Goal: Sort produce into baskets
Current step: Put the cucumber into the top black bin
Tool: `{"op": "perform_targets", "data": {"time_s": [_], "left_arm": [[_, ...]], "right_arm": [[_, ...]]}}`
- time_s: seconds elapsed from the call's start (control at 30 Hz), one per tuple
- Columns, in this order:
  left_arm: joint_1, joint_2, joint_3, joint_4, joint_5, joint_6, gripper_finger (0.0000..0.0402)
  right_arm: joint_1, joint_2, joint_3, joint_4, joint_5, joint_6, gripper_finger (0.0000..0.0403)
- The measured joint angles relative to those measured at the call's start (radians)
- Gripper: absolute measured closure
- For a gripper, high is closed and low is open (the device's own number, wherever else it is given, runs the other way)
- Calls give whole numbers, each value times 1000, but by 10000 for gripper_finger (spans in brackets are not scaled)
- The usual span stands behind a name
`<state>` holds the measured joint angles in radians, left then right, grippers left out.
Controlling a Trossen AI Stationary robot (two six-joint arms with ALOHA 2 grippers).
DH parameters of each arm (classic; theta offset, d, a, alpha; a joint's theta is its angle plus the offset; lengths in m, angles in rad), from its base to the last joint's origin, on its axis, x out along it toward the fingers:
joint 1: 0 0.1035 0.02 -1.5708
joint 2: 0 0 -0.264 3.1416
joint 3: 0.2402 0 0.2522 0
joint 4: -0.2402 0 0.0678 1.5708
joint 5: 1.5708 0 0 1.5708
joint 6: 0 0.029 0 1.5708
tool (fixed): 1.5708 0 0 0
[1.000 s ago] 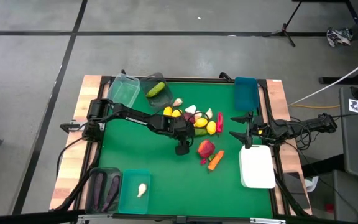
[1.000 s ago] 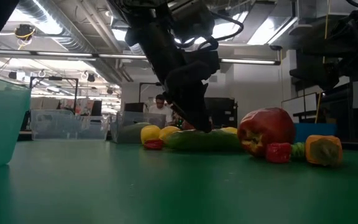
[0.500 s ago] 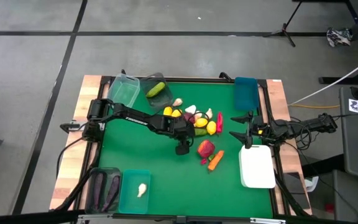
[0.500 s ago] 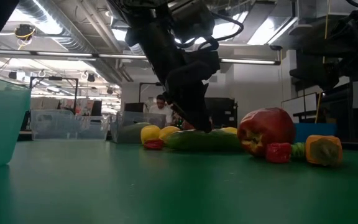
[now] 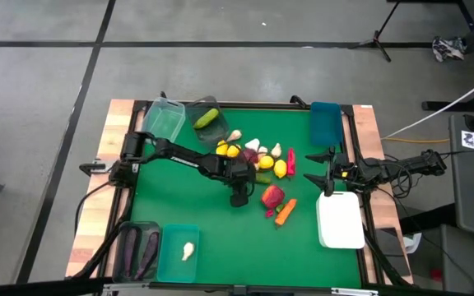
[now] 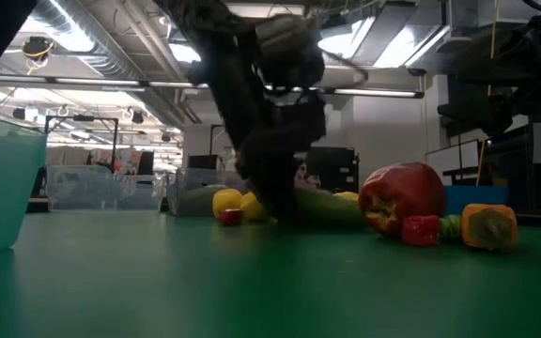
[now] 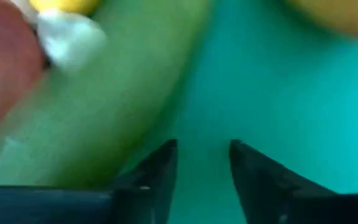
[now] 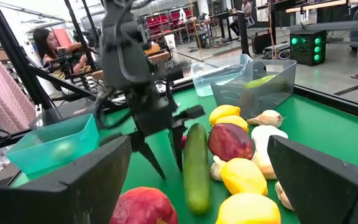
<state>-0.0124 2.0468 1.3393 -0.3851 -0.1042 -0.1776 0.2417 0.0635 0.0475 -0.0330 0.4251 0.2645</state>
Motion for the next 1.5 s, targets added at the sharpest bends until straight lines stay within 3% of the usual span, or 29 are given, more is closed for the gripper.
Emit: {"op": "perform_targets", "data": {"time_s": [0.33, 0.6, 0.93, 1.17, 1.5], "left_arm": [[-1, -11, 6, 19, -10, -11, 349], [-3, -25, 6, 25, -14, -25, 376], [-15, -129, 8, 50, -16, -3, 398], [-22, -128, 8, 61, -10, 47, 351], [-51, -120, 8, 48, -8, 172, 190]], "right_arm": [[0, 0, 0, 0, 0, 0, 27], [0, 0, 0, 0, 0, 0, 27], [0, 0, 0, -2, 0, 0, 27], [0, 0, 0, -3, 0, 0, 27], [0, 0, 0, -4, 0, 0, 27]]}}
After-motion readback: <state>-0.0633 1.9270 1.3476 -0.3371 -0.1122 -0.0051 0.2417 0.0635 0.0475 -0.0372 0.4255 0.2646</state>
